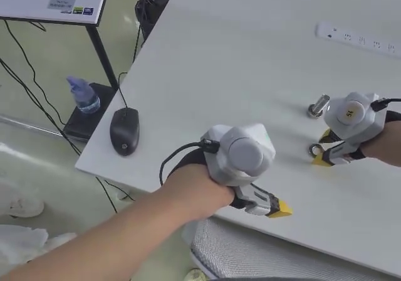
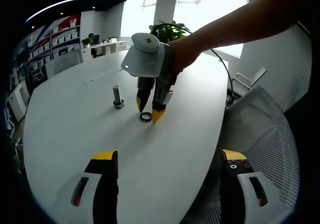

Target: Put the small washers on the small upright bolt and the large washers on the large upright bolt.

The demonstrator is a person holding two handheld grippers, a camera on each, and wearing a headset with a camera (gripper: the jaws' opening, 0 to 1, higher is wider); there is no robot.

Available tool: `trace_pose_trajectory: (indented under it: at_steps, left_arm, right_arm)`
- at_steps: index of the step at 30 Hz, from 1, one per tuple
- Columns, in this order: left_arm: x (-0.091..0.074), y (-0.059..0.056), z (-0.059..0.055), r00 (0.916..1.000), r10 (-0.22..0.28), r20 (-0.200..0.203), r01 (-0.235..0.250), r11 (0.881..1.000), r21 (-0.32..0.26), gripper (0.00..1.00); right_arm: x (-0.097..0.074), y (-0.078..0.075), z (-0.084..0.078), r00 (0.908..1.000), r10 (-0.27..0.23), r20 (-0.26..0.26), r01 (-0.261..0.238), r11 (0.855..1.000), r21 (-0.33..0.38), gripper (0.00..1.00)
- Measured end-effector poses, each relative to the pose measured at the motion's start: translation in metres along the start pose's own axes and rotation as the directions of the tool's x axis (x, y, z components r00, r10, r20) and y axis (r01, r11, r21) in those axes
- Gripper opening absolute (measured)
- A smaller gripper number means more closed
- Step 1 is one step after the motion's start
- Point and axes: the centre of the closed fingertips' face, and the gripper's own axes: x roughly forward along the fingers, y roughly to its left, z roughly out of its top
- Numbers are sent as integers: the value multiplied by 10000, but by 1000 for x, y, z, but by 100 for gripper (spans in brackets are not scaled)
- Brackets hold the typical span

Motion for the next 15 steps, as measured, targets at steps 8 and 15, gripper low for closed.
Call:
trace_pose_trajectory:
  at_steps: [8,15]
  left_arm:
    - [-1,-1,1,10000,-82,-26,82,9999,74,81]
    - [-1,-1,0,9999,-116,-98,116,9999,89,79]
  right_arm:
    - [1,0,1,9979,-47,-638,36,9999,-160,25]
    - [1,-2,0,9961,-27,-881,19,10000,-92,23]
